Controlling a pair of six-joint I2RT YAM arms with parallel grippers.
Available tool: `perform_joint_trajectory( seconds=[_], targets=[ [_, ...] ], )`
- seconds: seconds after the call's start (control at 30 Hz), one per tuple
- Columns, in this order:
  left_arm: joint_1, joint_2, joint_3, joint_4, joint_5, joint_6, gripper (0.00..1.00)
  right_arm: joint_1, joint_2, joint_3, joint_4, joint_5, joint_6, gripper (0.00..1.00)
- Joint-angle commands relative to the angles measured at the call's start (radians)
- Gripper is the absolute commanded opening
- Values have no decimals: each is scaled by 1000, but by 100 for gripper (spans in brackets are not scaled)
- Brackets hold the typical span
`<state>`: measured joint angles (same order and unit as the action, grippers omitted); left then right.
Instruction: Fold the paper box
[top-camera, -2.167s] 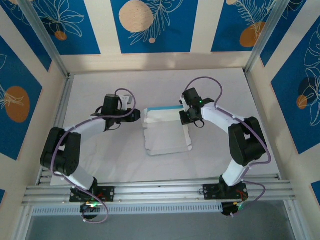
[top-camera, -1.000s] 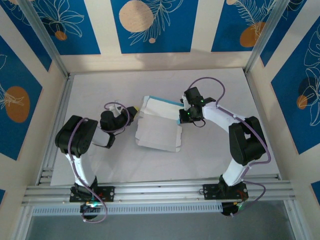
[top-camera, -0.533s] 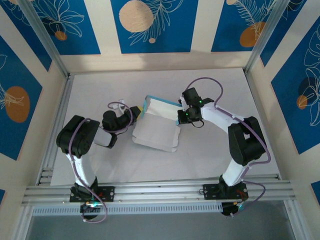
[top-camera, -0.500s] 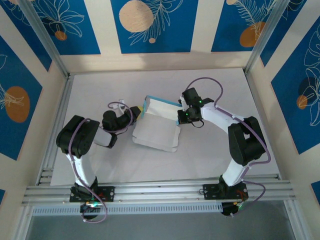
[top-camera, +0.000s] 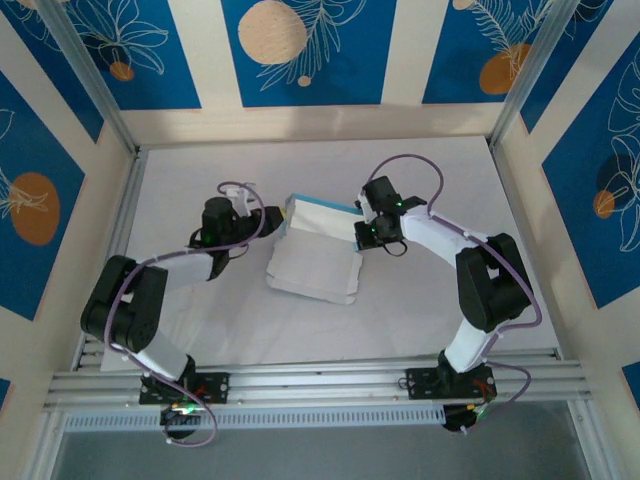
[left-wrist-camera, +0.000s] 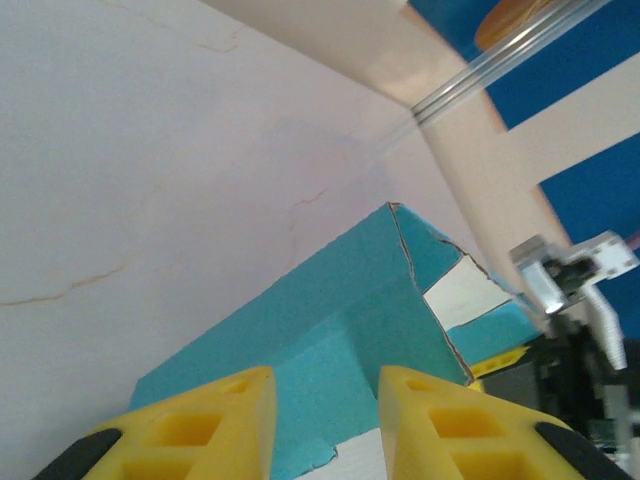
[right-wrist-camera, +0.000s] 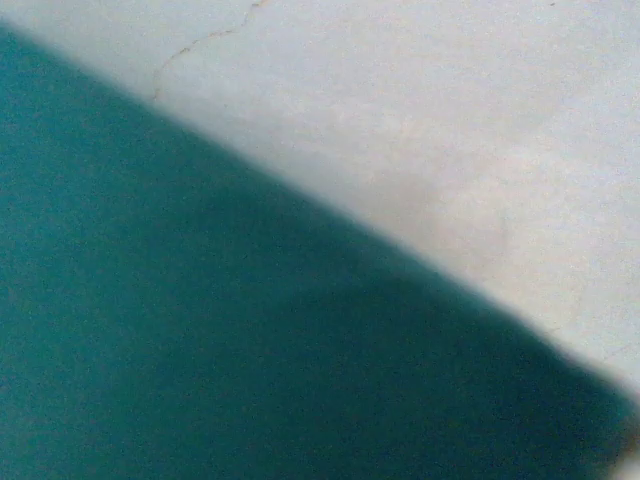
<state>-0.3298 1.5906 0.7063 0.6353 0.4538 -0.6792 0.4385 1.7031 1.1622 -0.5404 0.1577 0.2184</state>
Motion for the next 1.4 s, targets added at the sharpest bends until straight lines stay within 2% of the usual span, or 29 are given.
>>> perform_joint_trajectory(
  seconds=[0.0,0.17,0.37,0.53,0.93,1.17,1.37],
  targets=[
    [-9,-15,18,-124,-14,149,33,13,-34,17,-19,6,-23,0],
    [-26,-31,40,-190,-42,254,33,23,-38,29,-29,22,-40,0],
    [-58,-73,55,-244,-125,439,38,47,-43,34,-32,46,-63,0],
    [-61,-65,64,-271,-142,535,40,58,-54,24,-26,48,-70,0],
    [-67,-44,91,-271,-144,593,43,83,-77,7,-13,50,-90,0],
    [-110,-42,100,-297,-243,710,38,94,-76,1,-12,59,-93,0],
    [-123,-46,87,-268,-315,727,40,97,-82,-7,-11,66,-91,0]
  ],
)
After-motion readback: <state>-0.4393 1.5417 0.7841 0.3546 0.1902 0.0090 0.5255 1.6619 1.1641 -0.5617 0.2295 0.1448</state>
